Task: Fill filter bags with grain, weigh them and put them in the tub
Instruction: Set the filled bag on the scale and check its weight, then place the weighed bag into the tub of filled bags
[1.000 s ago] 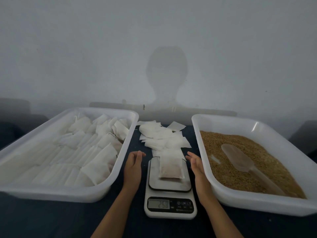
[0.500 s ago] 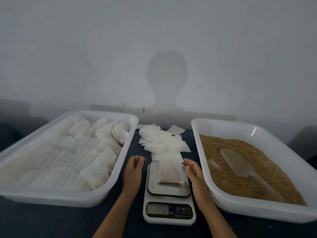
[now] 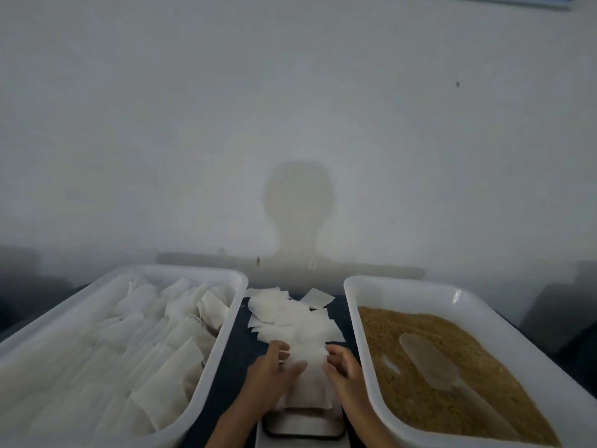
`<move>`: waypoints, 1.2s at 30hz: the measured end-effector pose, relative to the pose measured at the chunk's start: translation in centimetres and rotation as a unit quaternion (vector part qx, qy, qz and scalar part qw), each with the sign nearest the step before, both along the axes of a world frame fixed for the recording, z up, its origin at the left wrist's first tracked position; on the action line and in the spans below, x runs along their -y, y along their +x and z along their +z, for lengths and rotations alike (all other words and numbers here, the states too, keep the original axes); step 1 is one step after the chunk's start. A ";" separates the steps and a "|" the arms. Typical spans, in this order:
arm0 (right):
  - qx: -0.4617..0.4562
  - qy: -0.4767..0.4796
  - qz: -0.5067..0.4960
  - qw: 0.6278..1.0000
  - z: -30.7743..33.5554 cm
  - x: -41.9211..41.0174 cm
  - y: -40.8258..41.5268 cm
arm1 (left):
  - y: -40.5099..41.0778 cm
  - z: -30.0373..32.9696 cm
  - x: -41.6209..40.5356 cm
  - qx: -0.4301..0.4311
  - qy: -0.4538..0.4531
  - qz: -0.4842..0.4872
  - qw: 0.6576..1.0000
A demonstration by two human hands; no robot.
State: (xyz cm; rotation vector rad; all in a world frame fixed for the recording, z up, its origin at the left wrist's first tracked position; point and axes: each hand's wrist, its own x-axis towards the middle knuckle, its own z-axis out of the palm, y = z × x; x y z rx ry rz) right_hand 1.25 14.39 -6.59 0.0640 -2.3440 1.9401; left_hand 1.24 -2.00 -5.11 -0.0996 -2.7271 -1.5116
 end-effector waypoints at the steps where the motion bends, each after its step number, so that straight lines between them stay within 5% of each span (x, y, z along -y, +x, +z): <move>1: 0.003 0.011 -0.007 1.000 0.1 0.1 -0.2 | -0.2 0.4 -0.2 0.028 -0.015 -0.001 0.999; 6: -0.014 0.073 0.001 0.997 0.5 0.4 0.0 | -0.7 0.9 -0.6 0.065 -0.111 -0.006 0.992; 17: -0.150 0.052 -0.027 0.987 5.0 4.5 1.9 | 1.8 4.3 -0.3 -0.115 -0.170 0.079 0.976; 23: -0.231 0.006 0.062 0.971 10.2 9.6 1.0 | 3.2 9.6 4.2 -0.195 -0.141 0.157 0.958; 28: -0.226 0.109 0.122 0.960 11.8 14.6 -1.5 | 1.1 11.6 10.1 -0.098 -0.294 0.198 0.930; 32: -0.211 0.243 0.136 0.937 10.7 16.9 -2.8 | -1.8 9.8 13.9 0.013 -0.334 0.173 0.926; 36: -0.164 0.423 0.176 0.874 9.3 17.7 -3.6 | -4.1 6.7 14.8 0.104 -0.305 0.100 0.941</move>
